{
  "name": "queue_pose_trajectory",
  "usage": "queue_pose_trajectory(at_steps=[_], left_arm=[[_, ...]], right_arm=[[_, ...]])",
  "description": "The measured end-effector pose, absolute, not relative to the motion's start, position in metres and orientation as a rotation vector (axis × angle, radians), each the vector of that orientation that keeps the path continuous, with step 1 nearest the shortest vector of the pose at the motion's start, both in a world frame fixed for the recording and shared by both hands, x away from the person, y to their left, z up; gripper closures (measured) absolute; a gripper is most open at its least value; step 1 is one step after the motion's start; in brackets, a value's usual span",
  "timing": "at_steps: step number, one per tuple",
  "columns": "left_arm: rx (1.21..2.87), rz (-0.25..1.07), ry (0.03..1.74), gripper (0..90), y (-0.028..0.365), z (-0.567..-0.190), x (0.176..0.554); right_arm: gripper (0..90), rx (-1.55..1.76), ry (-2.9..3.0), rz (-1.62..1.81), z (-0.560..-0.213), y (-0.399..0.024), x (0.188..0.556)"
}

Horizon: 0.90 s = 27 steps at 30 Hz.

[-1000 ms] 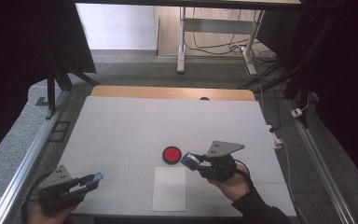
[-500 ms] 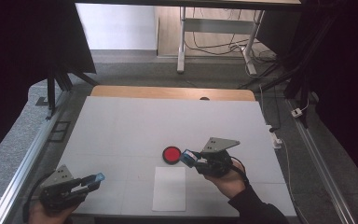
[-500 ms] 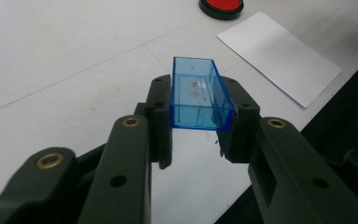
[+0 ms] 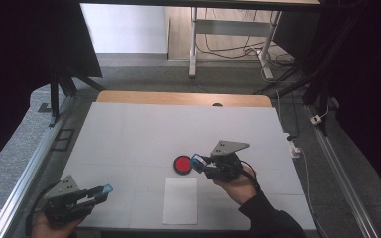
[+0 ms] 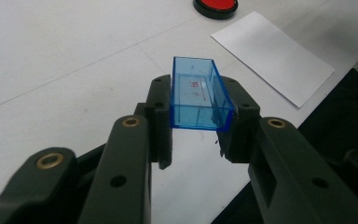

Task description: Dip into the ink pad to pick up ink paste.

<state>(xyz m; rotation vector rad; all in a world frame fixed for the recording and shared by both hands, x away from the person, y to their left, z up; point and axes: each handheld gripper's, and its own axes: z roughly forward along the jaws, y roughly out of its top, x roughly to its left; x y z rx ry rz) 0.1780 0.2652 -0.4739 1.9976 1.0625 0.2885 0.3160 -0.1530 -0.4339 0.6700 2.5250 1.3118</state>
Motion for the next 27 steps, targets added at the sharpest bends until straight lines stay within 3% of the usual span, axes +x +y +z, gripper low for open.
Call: queue_pose_trajectory(at_steps=[27], left_arm=[[2.012, 0.305, 1.061, 67.6, 0.265, -0.473, 0.178]], right_arm=[[70.8, 0.675, 2.587, 1.156, -0.456, -0.115, 0.352]])
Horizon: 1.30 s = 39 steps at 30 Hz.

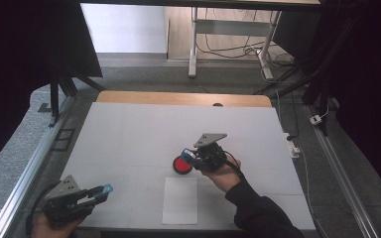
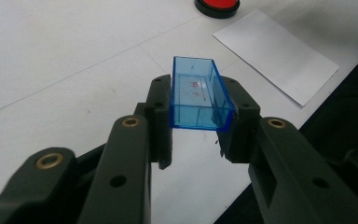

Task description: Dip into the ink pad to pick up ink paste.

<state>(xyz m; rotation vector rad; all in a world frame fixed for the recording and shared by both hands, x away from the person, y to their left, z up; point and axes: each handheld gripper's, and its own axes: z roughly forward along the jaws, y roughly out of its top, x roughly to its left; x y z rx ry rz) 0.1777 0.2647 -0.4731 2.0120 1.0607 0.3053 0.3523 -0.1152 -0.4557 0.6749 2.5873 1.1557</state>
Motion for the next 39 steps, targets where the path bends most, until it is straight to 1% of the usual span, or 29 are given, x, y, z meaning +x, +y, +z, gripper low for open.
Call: queue_pose_trajectory(at_steps=[16, 39], left_arm=[[2.012, 0.288, 1.076, 67.6, 0.266, -0.475, 0.179], [2.005, 0.282, 1.078, 67.7, 0.266, -0.475, 0.178]], right_arm=[[70.7, 0.677, 2.628, 1.08, -0.474, -0.098, 0.366], [70.8, 0.682, 2.659, 1.01, -0.492, -0.09, 0.373]])
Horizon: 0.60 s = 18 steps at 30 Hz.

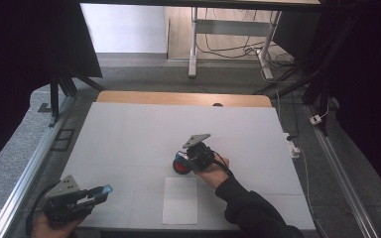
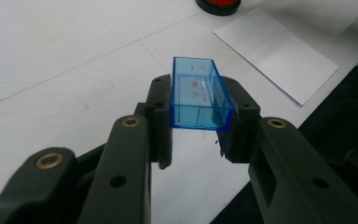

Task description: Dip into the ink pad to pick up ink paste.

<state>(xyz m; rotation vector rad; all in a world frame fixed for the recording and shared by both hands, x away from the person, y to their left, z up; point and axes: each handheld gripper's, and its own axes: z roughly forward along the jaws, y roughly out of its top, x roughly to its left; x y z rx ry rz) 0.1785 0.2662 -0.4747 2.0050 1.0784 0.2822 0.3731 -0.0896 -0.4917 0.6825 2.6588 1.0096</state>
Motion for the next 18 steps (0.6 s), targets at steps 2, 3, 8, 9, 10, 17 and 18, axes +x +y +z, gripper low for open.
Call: queue_pose_trajectory(at_steps=[2, 3, 8, 9, 10, 17, 18], left_arm=[[2.006, 0.282, 1.077, 67.7, 0.2661, -0.4747, 0.1784], [2.006, 0.282, 1.077, 67.7, 0.2661, -0.4747, 0.1784], [2.006, 0.281, 1.076, 67.7, 0.2662, -0.4746, 0.1782], [2.006, 0.281, 1.076, 67.7, 0.2662, -0.4746, 0.1782], [2.008, 0.283, 1.073, 67.7, 0.2663, -0.4745, 0.1784], [2.009, 0.282, 1.073, 67.7, 0.2661, -0.4746, 0.1783], [2.01, 0.282, 1.073, 67.7, 0.266, -0.4746, 0.1783]], right_arm=[[70.8, 0.687, 2.659, 1.009, -0.4924, -0.0894, 0.3733], [70.8, 0.686, 2.658, 0.999, -0.4928, -0.0894, 0.3734], [70.8, 0.694, 2.667, 0.996, -0.4945, -0.0891, 0.3741], [70.8, 0.688, 2.668, 0.994, -0.4945, -0.0895, 0.3746], [70.8, 0.687, 2.667, 0.999, -0.4948, -0.0896, 0.3749], [70.9, 0.72, 2.674, 1.002, -0.495, -0.0904, 0.3759], [70.9, 0.729, 2.674, 1.005, -0.495, -0.0904, 0.376]])
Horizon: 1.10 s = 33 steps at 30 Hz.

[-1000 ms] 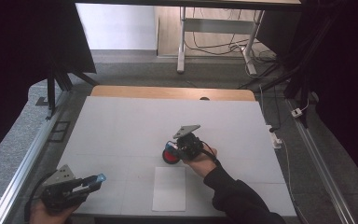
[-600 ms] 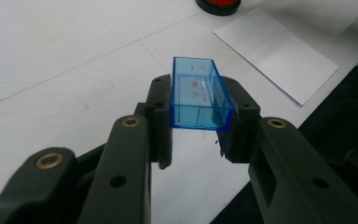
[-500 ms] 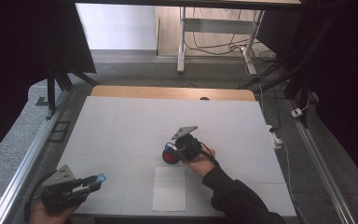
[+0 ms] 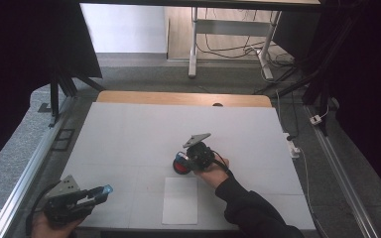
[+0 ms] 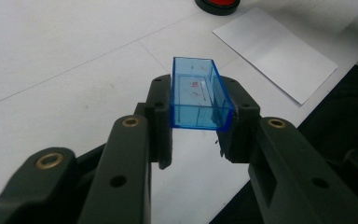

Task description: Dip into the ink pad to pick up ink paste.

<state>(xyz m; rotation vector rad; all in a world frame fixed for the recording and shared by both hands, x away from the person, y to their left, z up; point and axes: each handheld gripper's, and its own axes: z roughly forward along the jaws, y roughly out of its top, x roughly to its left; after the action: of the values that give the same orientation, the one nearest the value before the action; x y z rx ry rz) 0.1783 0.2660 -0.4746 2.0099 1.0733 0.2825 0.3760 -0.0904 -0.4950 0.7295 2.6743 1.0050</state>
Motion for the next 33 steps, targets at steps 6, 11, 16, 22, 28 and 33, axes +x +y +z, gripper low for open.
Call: queue_pose_trajectory(at_steps=[6, 11, 16, 22, 28, 33], left_arm=[[2.011, 0.279, 1.072, 67.8, 0.2659, -0.4747, 0.1784], [2.011, 0.278, 1.072, 67.8, 0.2659, -0.4747, 0.1784], [2.011, 0.277, 1.071, 67.8, 0.2659, -0.4746, 0.1783], [2.01, 0.278, 1.072, 67.8, 0.2662, -0.4746, 0.1781], [2.006, 0.279, 1.075, 67.8, 0.2663, -0.4744, 0.1775], [2.004, 0.278, 1.075, 67.7, 0.2664, -0.4745, 0.1774]], right_arm=[[71.0, 0.735, 2.673, 1.005, -0.4954, -0.0909, 0.3769], [71.0, 0.762, 2.677, 1.008, -0.4954, -0.0909, 0.3768], [71.0, 0.778, 2.674, 1.016, -0.4957, -0.0912, 0.3775], [70.9, 0.782, 2.667, 1.014, -0.4956, -0.0914, 0.3769], [70.8, 0.775, 2.661, 1.009, -0.4951, -0.0906, 0.3752], [70.8, 0.779, 2.654, 1.027, -0.4934, -0.0913, 0.3742]])
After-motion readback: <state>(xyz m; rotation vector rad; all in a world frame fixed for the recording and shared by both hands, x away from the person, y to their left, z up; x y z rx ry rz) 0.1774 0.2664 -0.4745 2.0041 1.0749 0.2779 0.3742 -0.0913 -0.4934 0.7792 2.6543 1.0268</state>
